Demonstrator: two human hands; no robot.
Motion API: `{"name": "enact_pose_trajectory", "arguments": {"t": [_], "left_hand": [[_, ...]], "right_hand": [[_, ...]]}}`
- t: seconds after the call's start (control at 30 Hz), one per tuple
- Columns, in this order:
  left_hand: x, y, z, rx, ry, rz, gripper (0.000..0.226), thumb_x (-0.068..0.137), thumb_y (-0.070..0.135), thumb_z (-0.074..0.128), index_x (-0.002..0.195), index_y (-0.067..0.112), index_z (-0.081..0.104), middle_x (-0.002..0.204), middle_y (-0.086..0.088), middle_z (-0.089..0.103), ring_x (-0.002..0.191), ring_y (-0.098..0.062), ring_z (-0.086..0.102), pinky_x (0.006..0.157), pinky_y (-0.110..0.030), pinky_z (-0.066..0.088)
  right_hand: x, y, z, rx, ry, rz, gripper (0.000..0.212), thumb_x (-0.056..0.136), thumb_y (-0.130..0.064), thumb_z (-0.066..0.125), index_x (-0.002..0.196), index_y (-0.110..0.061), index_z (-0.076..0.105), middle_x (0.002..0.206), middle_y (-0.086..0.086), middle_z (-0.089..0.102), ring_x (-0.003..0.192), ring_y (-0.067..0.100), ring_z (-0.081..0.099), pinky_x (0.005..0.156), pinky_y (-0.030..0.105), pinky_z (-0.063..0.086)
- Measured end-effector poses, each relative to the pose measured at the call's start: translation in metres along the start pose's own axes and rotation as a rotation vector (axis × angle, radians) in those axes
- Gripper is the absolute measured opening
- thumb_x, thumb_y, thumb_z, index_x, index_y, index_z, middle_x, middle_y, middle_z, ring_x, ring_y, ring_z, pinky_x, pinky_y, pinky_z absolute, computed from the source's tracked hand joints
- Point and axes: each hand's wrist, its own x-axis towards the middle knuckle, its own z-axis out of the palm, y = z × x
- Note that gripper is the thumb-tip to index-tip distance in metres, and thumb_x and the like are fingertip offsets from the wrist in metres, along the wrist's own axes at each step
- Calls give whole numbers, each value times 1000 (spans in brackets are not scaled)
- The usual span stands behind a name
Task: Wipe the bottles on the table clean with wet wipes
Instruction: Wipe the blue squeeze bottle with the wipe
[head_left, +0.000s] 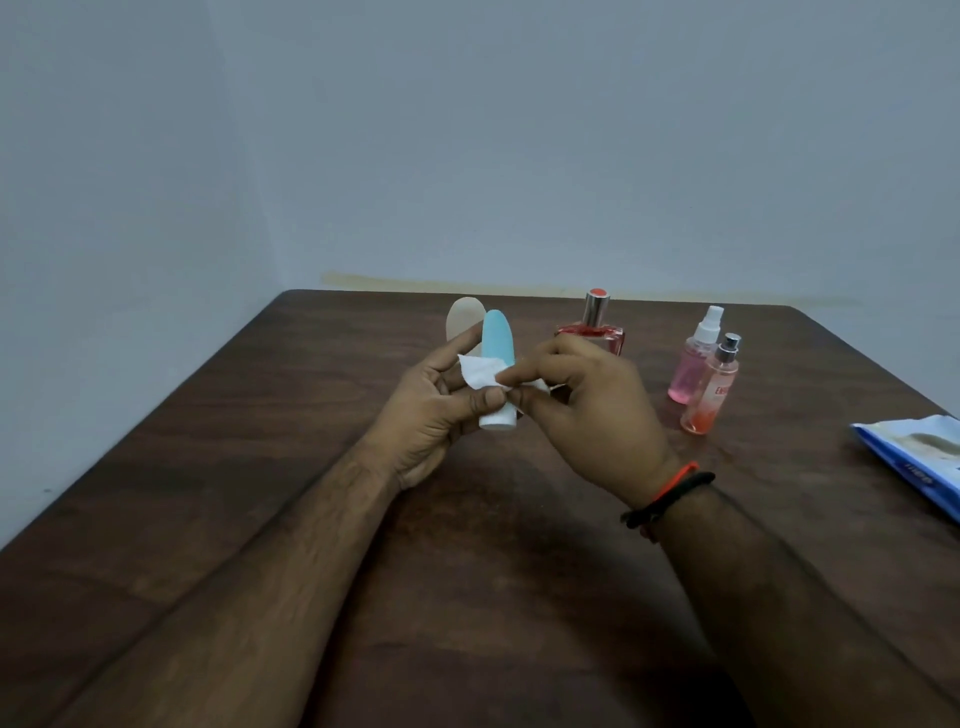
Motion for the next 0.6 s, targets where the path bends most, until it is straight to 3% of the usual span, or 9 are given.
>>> {"name": "enact_pose_trajectory", "arguments": {"t": [0.1,0.2,0.33,0.43,0.5,0.6], "left_hand": [[0,-1,4,-11,-67,6,82,59,2,85,135,16,57,122,-13,70,106,-27,69,85,-43,60],[-2,-2,11,-20,-116,-26,72,57,2,81,124,22,62,119,-12,71,98,-29,72,84,-46,60],[-3,0,11,14,-85,-24,74,63,-3,80,130,16,57,121,-10,70,101,-25,72,76,-38,62],[-2,2,4,15,-70,13,66,74,-11,72,132,16,55,122,-11,69,106,-25,69,81,-37,61],[-1,1,1,16,-107,27,74,73,-14,69,137,20,52,123,-10,70,106,-22,68,83,-36,60],[-1,2,1,80,-110,18,85,66,-17,72,139,21,51,111,-8,74,96,-21,70,78,-34,61]], "right_hand": [[9,-1,-6,51,94,39,18,86,-11,71,99,-21,78,94,-6,66,79,3,58,73,11,46],[24,-4,-4,45,211,86,19,87,-7,68,100,-18,78,98,-2,67,85,5,57,76,15,46],[27,-12,2,-19,130,2,19,87,-5,66,99,-12,78,98,2,66,93,16,62,83,24,49],[10,-18,3,-84,82,-152,18,85,-2,65,97,-9,78,95,5,67,90,24,63,81,32,52],[-1,-18,1,-108,64,-195,18,85,-3,65,97,-9,78,94,4,67,88,23,63,80,30,53],[-15,-15,-6,-113,12,-166,17,88,-7,67,101,-13,77,95,0,66,88,14,62,85,12,47]]}}
